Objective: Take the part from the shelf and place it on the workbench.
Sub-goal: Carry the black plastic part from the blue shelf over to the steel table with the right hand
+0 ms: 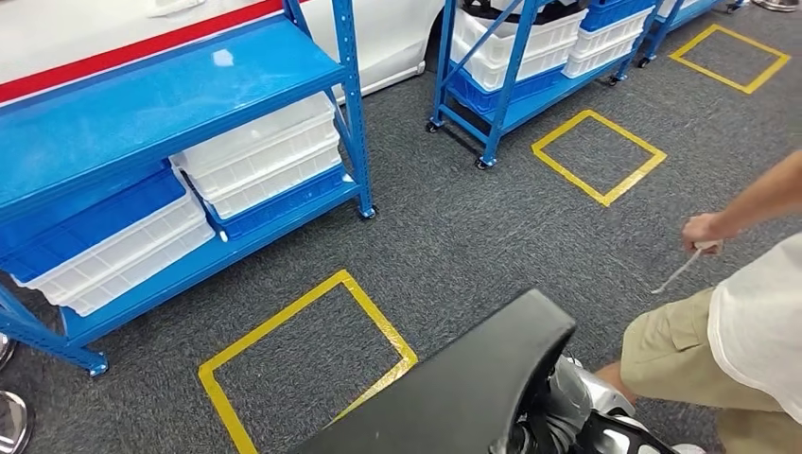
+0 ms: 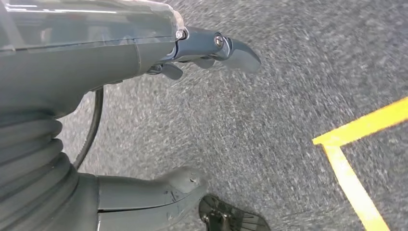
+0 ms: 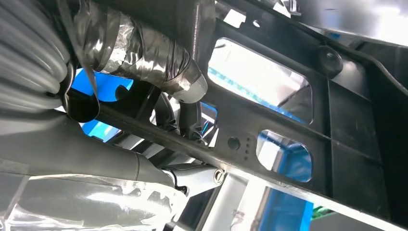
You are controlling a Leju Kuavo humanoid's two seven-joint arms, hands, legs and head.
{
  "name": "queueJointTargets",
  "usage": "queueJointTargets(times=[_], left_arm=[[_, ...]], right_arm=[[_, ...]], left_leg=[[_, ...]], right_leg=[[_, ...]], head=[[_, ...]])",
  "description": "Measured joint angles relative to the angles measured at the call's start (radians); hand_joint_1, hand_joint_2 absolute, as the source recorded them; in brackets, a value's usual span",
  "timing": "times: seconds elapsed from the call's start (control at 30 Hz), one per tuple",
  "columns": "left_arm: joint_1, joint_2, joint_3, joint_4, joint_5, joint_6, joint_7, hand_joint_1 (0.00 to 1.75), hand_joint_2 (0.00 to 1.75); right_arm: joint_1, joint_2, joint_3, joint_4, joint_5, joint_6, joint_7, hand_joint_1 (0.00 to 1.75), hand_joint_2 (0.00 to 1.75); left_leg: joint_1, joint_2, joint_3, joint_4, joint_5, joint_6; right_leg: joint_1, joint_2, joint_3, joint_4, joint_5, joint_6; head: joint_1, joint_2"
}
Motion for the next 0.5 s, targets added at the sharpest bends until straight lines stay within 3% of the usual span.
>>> queueJointTargets(times=[0.07,0.1,0.17,0.23,0.3,0.37,0.43,0.5], left_arm=[[0.002,0.0,0.005,0.0,0.003,0.0,-0.004,0.0,1.75],[0.002,0.0,0.008,0.0,0.004,0.0,-0.005,0.0,1.75],[0.0,0.0,0.01,0.0,0.006,0.0,-0.007,0.0,1.75],[-0.001,0.0,0.011,0.0,0.007,0.001,-0.009,0.0,1.75],[-0.002,0.0,0.013,0.0,0.011,0.004,-0.01,0.0,1.75],[-0.004,0.0,0.014,0.0,0.015,0.012,-0.009,0.0,1.75],[-0.004,-0.002,0.014,0.0,0.015,0.022,-0.009,0.0,1.75],[-0.001,-0.003,0.016,0.0,0.015,0.033,-0.011,0.0,1.75]], right_arm=[[0.011,0.001,-0.006,0.0,0.0,0.007,0.0,1.75,1.75],[0.015,0.001,-0.007,0.0,0.0,0.008,0.0,1.75,1.75],[0.019,0.002,-0.011,0.0,0.0,0.009,0.0,1.75,1.75],[0.02,0.004,-0.014,0.0,-0.001,0.009,0.0,1.75,1.75],[0.022,0.007,-0.018,0.0,-0.002,0.013,-0.001,1.75,1.75],[0.026,0.01,-0.022,0.0,-0.005,0.021,-0.001,1.75,1.75],[0.027,0.011,-0.025,0.0,-0.011,0.027,-0.001,1.75,1.75],[0.027,0.015,-0.03,0.0,-0.018,0.026,0.001,1.75,1.75]], left_leg=[[-0.001,0.027,-0.006,0.004,-0.001,0.0],[-0.001,0.039,-0.007,0.007,-0.002,-0.001],[-0.001,0.06,-0.007,0.013,-0.006,-0.008],[-0.003,0.077,-0.007,0.02,-0.015,-0.019],[-0.007,0.091,-0.006,0.026,-0.021,-0.031],[-0.005,0.102,-0.006,0.03,-0.026,-0.042],[0.0,0.073,-0.022,0.069,-0.059,-0.052],[0.005,0.024,-0.073,0.186,-0.129,-0.058]], right_leg=[[-0.007,-0.011,-0.048,0.111,-0.044,0.01],[-0.011,-0.015,-0.048,0.117,-0.038,0.014],[-0.016,-0.031,0.013,0.016,0.019,0.018],[-0.013,-0.065,0.085,-0.115,0.061,0.01],[-0.007,-0.075,0.103,-0.157,0.066,-0.006],[-0.006,-0.055,0.098,-0.157,0.07,-0.02],[-0.008,-0.038,0.095,-0.161,0.076,-0.034],[-0.008,-0.021,0.09,-0.162,0.08,-0.043]], head=[[0.0,0.0],[0.0,0.0],[0.0,0.0],[0.0,0.0],[0.0,0.0],[0.0,0.0],[0.0,0.0],[0.0,0.0]])
